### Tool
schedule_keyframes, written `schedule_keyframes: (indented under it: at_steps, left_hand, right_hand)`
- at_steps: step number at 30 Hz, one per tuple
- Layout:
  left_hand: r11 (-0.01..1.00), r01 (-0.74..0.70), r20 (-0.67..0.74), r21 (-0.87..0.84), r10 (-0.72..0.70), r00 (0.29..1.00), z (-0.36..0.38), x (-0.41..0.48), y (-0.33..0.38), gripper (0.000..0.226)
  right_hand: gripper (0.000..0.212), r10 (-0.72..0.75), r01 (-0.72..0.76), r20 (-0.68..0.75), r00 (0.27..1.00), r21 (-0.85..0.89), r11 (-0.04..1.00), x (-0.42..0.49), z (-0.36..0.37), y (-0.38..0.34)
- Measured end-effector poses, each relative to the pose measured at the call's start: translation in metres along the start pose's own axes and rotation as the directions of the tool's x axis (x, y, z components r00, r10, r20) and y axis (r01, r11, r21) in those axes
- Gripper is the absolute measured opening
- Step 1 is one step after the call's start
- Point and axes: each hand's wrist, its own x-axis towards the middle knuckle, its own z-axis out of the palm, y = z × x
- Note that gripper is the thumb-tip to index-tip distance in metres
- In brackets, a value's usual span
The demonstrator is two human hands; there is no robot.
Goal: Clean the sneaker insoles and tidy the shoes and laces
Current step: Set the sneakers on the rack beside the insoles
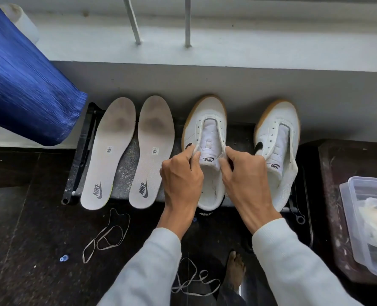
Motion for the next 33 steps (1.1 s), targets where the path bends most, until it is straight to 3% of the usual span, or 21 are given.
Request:
schedule_keyframes:
  at_steps: [4, 7, 10, 13, 17, 19, 21, 27, 33]
  left_hand:
    - [0.994, -0.106, -0.075, -0.040, 0.102, 0.992, -0.010, -0.019, 0.021, 0.024]
    - [0.975, -0.173, -0.047, -0.137, 0.168, 0.985, -0.005, -0.040, 0.048, 0.027]
    - [0.966, -0.179, 0.063, -0.186, 0.194, 0.979, 0.012, -0.049, 0.067, 0.033]
    - [0.975, -0.181, 0.176, -0.131, 0.203, 0.963, 0.032, -0.048, 0.081, 0.045]
    - [0.994, -0.103, 0.364, 0.041, 0.081, 0.928, 0.053, -0.041, 0.088, 0.054]
    - [0.988, -0.082, 0.405, 0.133, 0.021, 0.914, 0.061, -0.037, 0.084, 0.037]
    - [0.993, -0.053, 0.370, 0.108, 0.009, 0.929, 0.064, -0.036, 0.081, 0.014]
    - [0.999, -0.013, 0.219, 0.048, 0.003, 0.976, 0.067, -0.041, 0.078, 0.029]
    - [0.998, 0.017, 0.161, 0.068, -0.028, 0.987, 0.062, -0.046, 0.074, 0.025]
  right_hand:
    - [0.012, 0.111, -0.075, -0.179, 0.977, 0.197, 0.978, -0.012, -0.039, 0.000]
    - [0.017, 0.218, -0.164, -0.276, 0.936, 0.206, 0.965, -0.022, -0.065, 0.024]
    - [0.036, 0.270, -0.250, -0.212, 0.939, 0.118, 0.961, -0.029, -0.075, 0.052]
    - [0.051, 0.299, -0.301, -0.136, 0.945, 0.008, 0.954, -0.031, -0.074, 0.062]
    - [0.027, 0.319, -0.319, -0.052, 0.946, -0.004, 0.948, -0.027, -0.073, 0.073]
    - [0.024, 0.332, -0.332, -0.018, 0.943, -0.034, 0.943, -0.025, -0.071, 0.078]
    - [0.023, 0.329, -0.329, -0.033, 0.944, -0.006, 0.944, -0.025, -0.069, 0.082]
    - [0.024, 0.310, -0.303, -0.061, 0.949, 0.110, 0.947, -0.027, -0.067, 0.089]
    - [0.025, 0.251, -0.244, -0.055, 0.967, 0.106, 0.964, -0.018, -0.062, 0.085]
